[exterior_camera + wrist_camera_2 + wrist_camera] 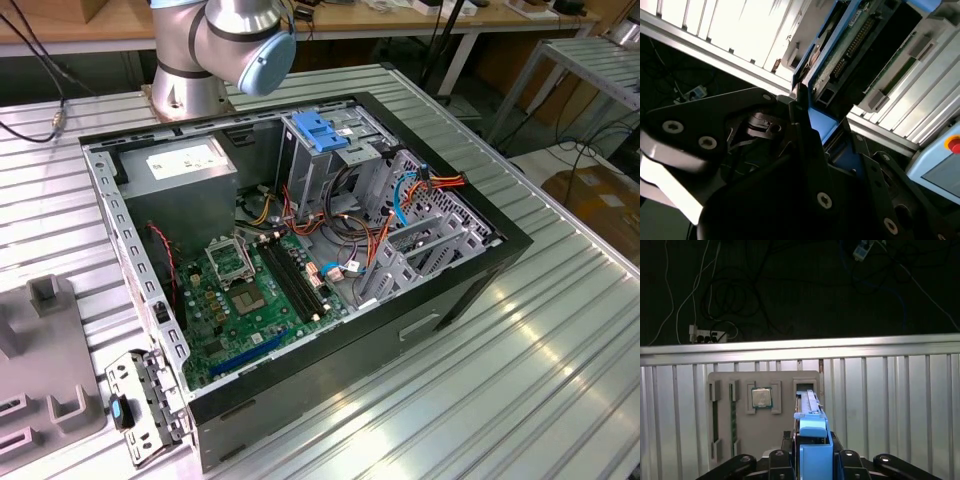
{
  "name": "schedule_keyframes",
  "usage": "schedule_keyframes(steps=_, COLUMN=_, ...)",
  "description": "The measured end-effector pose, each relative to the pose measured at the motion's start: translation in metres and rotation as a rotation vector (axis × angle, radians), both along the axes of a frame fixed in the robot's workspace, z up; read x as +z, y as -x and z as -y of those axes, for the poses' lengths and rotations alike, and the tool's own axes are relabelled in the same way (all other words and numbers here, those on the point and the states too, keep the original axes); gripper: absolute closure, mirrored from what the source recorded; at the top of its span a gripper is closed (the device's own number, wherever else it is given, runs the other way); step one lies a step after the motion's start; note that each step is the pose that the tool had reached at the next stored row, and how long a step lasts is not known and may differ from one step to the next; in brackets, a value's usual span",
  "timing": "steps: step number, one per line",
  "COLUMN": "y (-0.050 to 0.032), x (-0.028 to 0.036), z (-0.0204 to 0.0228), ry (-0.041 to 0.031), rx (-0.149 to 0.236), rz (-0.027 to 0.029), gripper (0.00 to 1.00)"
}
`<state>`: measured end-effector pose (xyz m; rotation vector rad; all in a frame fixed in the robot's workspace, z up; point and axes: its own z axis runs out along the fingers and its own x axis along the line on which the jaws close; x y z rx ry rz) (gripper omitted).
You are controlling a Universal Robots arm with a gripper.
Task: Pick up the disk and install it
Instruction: 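Pick up the disk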
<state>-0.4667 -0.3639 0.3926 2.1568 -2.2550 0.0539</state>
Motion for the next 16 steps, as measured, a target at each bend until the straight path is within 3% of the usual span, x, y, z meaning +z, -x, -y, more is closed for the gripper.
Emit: schedule_keyframes(steps=16, y=-0.0005, x=0.0281, z=0.0000, ry=-0.0003, rx=0.000, rz=-0.0089, gripper=0.63)
